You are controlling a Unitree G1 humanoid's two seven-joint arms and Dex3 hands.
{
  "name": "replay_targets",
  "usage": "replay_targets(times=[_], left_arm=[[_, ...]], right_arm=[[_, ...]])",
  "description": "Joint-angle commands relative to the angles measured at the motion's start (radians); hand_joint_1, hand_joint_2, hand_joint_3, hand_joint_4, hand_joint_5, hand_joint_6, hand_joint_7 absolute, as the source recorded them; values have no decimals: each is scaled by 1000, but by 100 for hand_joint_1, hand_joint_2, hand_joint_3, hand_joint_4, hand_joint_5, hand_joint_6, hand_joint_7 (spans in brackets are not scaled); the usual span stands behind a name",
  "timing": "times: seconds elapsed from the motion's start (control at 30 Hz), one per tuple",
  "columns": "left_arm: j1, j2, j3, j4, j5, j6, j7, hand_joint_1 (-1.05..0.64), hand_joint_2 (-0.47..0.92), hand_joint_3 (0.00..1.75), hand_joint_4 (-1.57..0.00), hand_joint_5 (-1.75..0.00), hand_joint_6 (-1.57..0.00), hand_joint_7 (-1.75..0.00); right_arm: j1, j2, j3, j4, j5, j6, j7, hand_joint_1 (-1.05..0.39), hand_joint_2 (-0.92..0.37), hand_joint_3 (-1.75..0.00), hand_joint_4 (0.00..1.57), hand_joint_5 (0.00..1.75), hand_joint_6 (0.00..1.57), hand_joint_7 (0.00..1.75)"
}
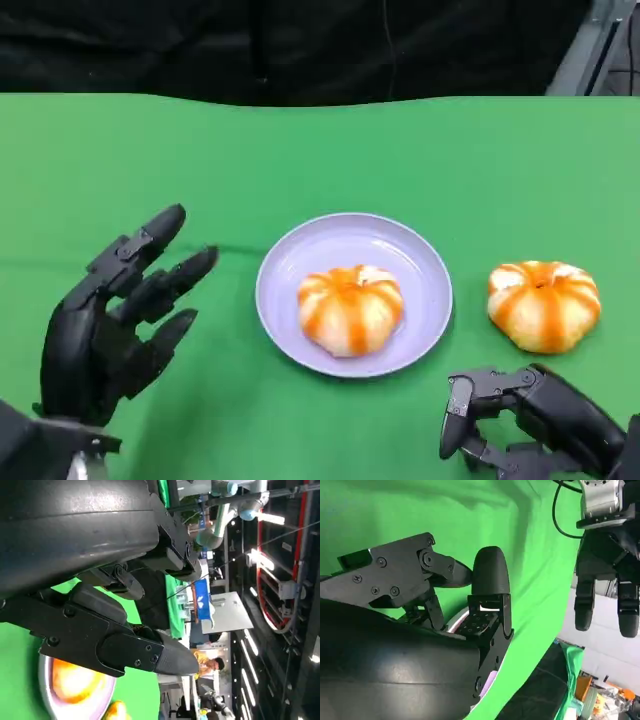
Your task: Grasp the bread from the table and place it into the plate.
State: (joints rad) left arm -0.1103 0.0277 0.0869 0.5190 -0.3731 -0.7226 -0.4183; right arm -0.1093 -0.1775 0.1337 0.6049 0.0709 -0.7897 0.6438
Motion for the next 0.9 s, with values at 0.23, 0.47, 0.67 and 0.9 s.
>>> replay_targets(times=[0.23,0.47,0.67,0.9], left_arm=[[83,-14,24,78,10,-49,-87,-67,89,3,-74,-2,-60,-2],[91,-22,42,137,22,-87,-127,-63,89,1,-74,-1,-63,-1],[118,-14,43,170,90,-99,-99,-42,91,1,-76,-1,-65,-1],[116,-16,47,174,97,-103,-97,-41,91,0,-76,0,-65,0]], right_arm=[[3,-15,-8,-2,7,-4,-2,-11,-79,-71,68,171,74,125],[4,-17,-9,-7,7,-2,-2,-11,-80,-70,69,169,76,122],[6,-18,-9,-14,3,0,-6,-10,-79,-70,70,168,77,121],[6,-18,-8,-15,3,0,-7,-10,-79,-71,71,168,78,119]])
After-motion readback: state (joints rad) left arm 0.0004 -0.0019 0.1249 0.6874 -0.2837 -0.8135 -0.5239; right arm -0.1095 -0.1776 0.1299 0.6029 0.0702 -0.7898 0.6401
